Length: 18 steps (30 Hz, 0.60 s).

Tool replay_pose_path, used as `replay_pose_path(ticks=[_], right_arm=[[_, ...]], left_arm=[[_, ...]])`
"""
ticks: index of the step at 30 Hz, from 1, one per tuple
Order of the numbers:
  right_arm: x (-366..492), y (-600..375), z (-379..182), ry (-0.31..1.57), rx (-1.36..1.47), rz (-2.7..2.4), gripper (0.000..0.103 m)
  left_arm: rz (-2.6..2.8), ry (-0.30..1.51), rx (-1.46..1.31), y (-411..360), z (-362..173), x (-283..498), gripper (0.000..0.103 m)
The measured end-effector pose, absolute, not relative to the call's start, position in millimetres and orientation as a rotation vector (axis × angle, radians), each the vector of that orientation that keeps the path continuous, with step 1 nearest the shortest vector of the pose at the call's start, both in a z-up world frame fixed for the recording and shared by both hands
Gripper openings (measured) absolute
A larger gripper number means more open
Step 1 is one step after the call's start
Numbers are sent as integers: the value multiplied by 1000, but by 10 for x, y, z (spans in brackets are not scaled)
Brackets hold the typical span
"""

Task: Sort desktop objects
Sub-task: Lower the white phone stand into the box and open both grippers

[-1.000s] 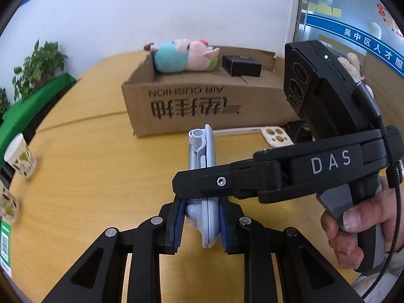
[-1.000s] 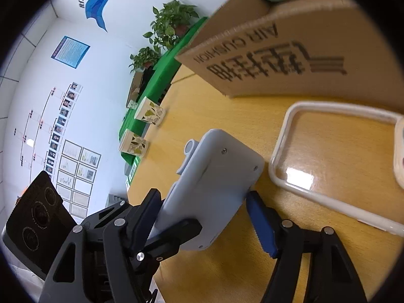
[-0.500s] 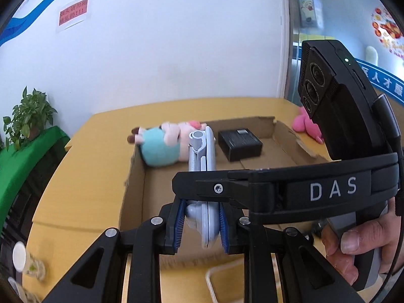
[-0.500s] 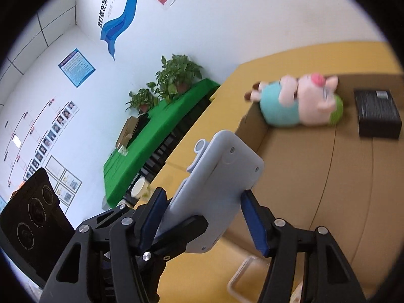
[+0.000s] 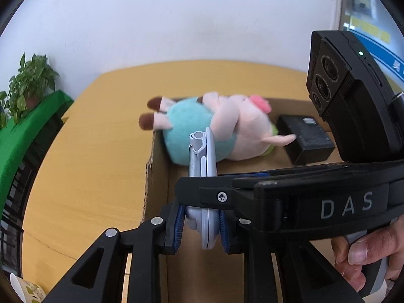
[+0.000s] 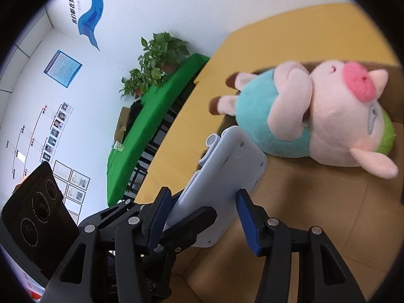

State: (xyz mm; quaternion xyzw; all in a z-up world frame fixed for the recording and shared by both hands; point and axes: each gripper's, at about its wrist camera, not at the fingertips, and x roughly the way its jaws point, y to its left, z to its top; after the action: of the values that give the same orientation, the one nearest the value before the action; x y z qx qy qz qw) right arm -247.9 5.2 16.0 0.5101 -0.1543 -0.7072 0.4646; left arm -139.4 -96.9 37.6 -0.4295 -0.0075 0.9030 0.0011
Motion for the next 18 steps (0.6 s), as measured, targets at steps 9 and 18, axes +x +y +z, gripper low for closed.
replay_pose_path(ticks=[9,18], right_arm=[[-2510,261,-248,-431,1349,-1748,48],[-2454,557,-361,-406,1437,-1807,48]], left_arm=[[2703,6,-1474,-933,173,-1454,44],[2705,33,-1387,-816,361,-1314,62]])
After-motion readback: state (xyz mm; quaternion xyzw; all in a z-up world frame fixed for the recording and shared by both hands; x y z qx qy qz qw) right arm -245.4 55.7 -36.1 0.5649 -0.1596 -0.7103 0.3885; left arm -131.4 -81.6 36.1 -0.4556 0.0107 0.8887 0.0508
